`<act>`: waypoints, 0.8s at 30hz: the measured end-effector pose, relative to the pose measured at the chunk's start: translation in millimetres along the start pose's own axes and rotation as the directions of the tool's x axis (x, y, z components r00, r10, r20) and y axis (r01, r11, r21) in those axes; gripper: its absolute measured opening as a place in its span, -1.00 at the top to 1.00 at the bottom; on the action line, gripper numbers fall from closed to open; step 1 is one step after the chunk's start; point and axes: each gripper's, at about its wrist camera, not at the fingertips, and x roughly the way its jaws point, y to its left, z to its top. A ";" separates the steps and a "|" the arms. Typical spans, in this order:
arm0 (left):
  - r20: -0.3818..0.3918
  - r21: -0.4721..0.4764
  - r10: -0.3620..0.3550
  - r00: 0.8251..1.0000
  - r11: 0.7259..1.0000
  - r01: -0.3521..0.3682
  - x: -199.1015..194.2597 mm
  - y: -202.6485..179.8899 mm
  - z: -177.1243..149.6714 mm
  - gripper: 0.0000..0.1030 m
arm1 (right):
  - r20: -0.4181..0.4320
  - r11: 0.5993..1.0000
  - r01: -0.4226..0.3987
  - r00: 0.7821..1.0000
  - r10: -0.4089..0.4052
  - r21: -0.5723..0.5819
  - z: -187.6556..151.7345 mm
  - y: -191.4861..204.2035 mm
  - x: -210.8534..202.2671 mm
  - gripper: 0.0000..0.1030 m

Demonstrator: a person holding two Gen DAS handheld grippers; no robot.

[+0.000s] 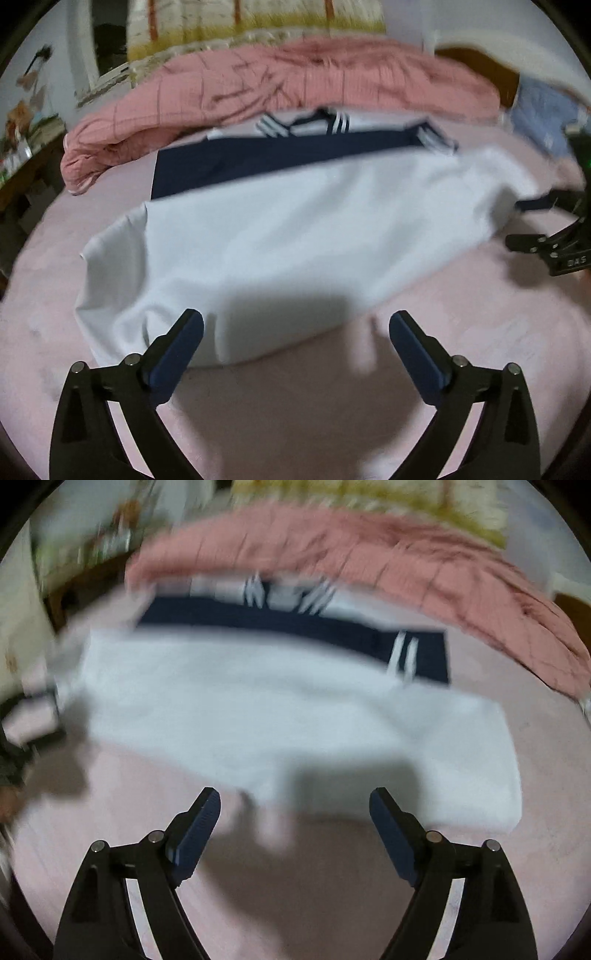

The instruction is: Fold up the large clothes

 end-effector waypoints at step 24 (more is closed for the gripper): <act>0.037 0.010 0.326 0.945 0.945 -0.327 39.2 12.5 8.1 -0.78 | 0.055 0.951 0.291 0.956 -0.287 -0.102 -8.8 -15.9 20.7 -0.54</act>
